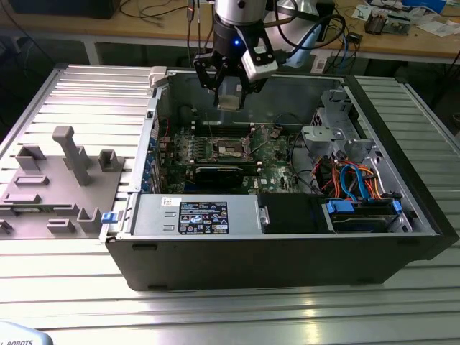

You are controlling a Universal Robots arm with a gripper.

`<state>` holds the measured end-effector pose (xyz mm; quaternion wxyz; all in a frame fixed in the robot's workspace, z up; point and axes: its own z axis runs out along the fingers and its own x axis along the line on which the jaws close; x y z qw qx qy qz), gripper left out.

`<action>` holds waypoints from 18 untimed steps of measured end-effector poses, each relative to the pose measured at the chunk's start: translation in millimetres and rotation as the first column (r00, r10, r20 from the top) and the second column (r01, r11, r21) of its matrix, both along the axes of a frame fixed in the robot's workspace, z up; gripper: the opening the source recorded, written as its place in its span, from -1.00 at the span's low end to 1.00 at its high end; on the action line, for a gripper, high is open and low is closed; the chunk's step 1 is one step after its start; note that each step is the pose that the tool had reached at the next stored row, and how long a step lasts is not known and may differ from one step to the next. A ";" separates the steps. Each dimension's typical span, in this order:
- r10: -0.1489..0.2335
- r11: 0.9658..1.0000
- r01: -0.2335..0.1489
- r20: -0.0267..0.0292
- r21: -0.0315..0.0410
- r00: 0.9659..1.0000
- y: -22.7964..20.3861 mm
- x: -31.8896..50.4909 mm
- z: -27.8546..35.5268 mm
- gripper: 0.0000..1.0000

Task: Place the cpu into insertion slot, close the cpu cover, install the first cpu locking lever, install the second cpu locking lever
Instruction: 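Place the cpu into insertion slot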

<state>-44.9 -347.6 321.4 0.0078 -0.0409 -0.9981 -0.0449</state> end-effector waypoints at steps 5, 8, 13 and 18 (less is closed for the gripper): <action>-0.010 1.000 0.010 0.000 0.000 1.000 0.0 0.0 -0.5 0.09; -0.016 1.000 0.016 0.000 0.000 1.000 0.0 0.0 -0.7 0.09; -0.025 1.000 0.025 0.000 0.000 1.000 0.0 0.0 -1.0 0.09; -0.035 0.999 0.035 0.000 0.000 0.999 0.0 0.0 -1.4 0.09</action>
